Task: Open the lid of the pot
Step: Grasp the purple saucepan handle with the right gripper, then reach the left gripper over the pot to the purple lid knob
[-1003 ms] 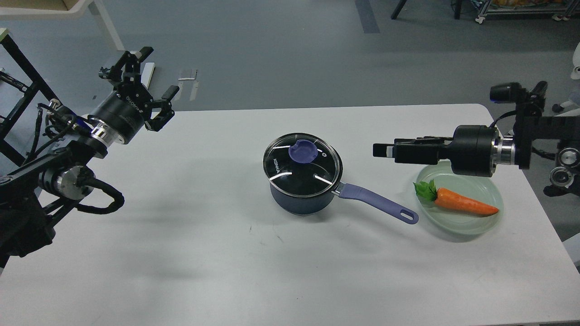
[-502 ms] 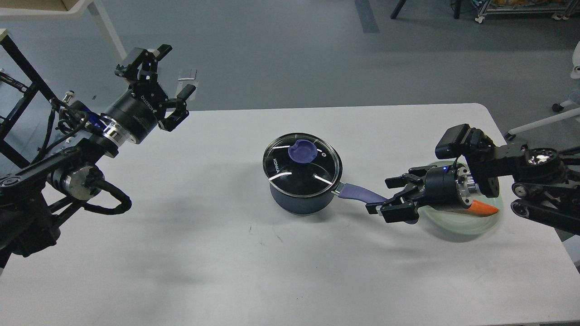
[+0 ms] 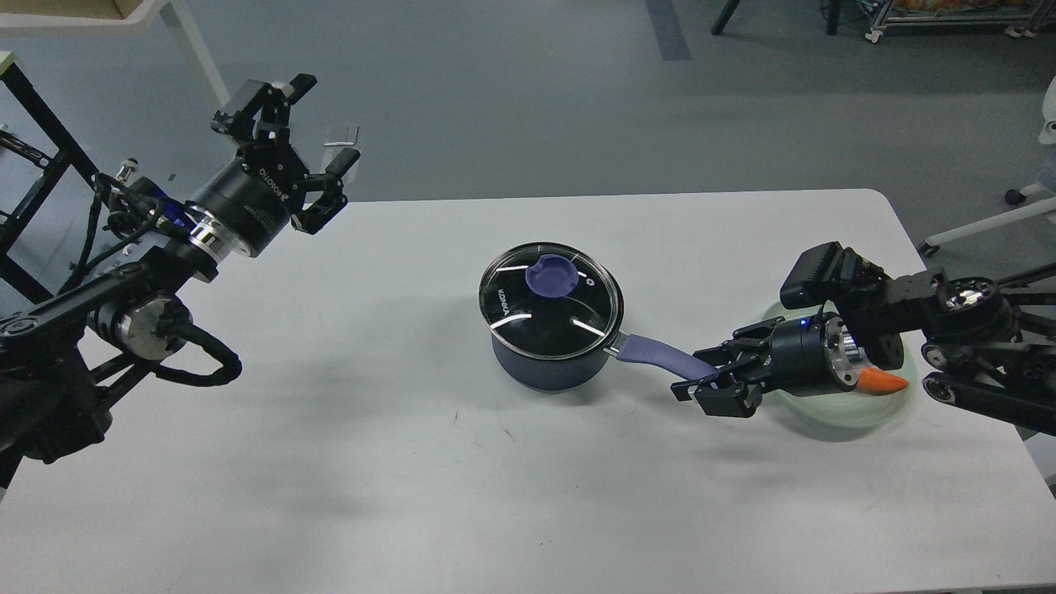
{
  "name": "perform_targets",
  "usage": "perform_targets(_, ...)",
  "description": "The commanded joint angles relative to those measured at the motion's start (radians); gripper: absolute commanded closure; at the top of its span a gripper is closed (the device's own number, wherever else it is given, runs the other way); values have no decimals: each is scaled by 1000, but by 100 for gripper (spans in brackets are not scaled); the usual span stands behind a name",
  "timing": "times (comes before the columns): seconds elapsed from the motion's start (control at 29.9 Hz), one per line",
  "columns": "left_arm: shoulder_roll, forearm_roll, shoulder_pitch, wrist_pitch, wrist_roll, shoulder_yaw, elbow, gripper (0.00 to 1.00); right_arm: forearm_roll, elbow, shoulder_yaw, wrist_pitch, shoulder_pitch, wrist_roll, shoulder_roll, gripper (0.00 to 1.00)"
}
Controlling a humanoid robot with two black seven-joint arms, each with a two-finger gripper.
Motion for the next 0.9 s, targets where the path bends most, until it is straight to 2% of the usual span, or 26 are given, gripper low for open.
perform_targets(0.0, -1, 0, -7, -1, 0, 0, 0, 1, -1, 0, 0, 0, 16, 0, -2, 46)
perform_targets(0.1, -1, 2, -23, -1, 0, 3, 0, 1, -1, 1, -1, 0, 17, 0, -2, 50)
perform_targets(0.27, -3, 3, -23, -1, 0, 3, 0, 1, -35, 1, -3, -1, 17, 0, -2, 68)
perform_targets(0.64, -3, 63, -26, -11, 0, 3, 0, 1, -37, 1, -3, 0, 25, 0, -3, 75)
perform_targets(0.74, -3, 200, -63, -11, 0, 6, 2, 1, -37, 1, -3, 0, 26, 0, -5, 75)
perform_targets(0.87, -12, 730, -150, -14, 0, 8, -3, 1, -34, 1, -15, 0, 29, 0, -3, 75)
